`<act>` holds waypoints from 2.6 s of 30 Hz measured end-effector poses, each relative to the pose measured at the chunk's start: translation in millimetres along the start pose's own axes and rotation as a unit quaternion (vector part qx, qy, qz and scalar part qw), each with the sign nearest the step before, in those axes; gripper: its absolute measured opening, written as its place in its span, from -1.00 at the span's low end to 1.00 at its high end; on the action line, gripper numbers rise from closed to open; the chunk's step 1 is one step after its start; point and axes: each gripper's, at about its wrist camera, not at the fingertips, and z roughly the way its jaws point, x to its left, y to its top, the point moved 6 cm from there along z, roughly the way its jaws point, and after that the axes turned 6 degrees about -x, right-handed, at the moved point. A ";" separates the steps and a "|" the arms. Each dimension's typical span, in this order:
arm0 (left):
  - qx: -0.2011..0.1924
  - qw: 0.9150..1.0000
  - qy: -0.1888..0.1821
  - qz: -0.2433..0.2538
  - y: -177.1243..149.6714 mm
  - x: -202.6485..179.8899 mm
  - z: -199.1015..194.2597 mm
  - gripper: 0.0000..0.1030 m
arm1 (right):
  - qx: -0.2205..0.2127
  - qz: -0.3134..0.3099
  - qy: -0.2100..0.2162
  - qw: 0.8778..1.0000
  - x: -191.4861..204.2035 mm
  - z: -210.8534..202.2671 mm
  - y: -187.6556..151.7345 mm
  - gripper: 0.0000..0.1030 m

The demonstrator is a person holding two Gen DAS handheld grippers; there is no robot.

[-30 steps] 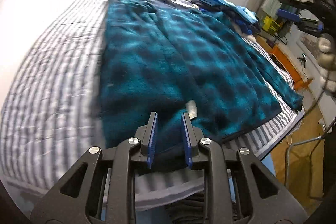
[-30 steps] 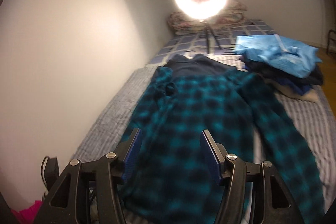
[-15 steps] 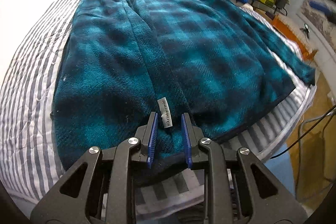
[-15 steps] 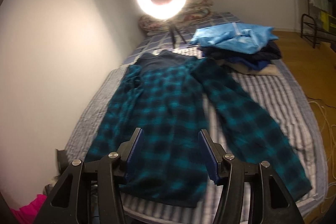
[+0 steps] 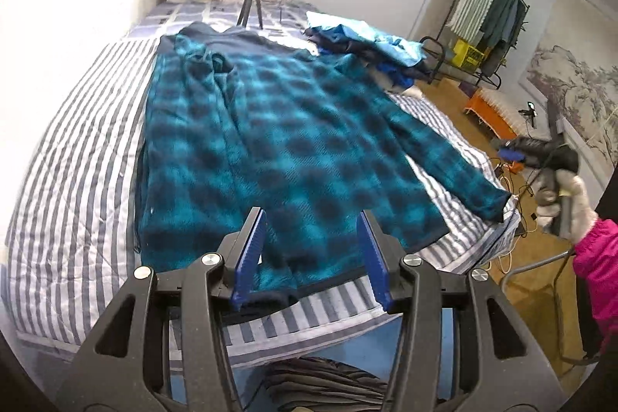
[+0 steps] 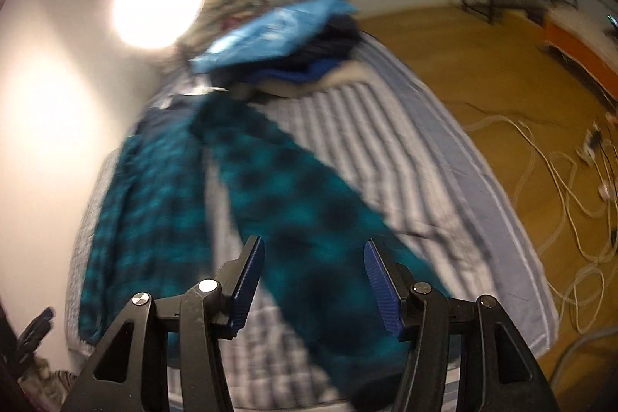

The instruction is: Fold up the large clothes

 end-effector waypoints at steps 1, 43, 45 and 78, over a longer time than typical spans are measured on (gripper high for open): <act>0.000 1.000 -0.002 0.001 1.4 -2.2 -1.1 -0.03 | 0.007 0.008 -0.012 1.000 -14.8 6.1 -1.5 0.11; -0.010 0.999 -0.030 -0.044 10.6 10.3 0.9 -0.03 | 0.028 -0.148 0.180 0.972 214.5 -18.1 -53.6 -0.99; -0.006 0.998 -0.040 -0.055 12.1 12.7 5.2 -0.03 | 0.054 -0.164 0.191 0.966 231.1 -4.5 -77.7 -0.99; 0.140 0.975 -0.142 -0.098 4.3 -40.4 204.2 -0.01 | 0.059 -0.072 0.083 0.992 170.1 185.5 108.6 -0.10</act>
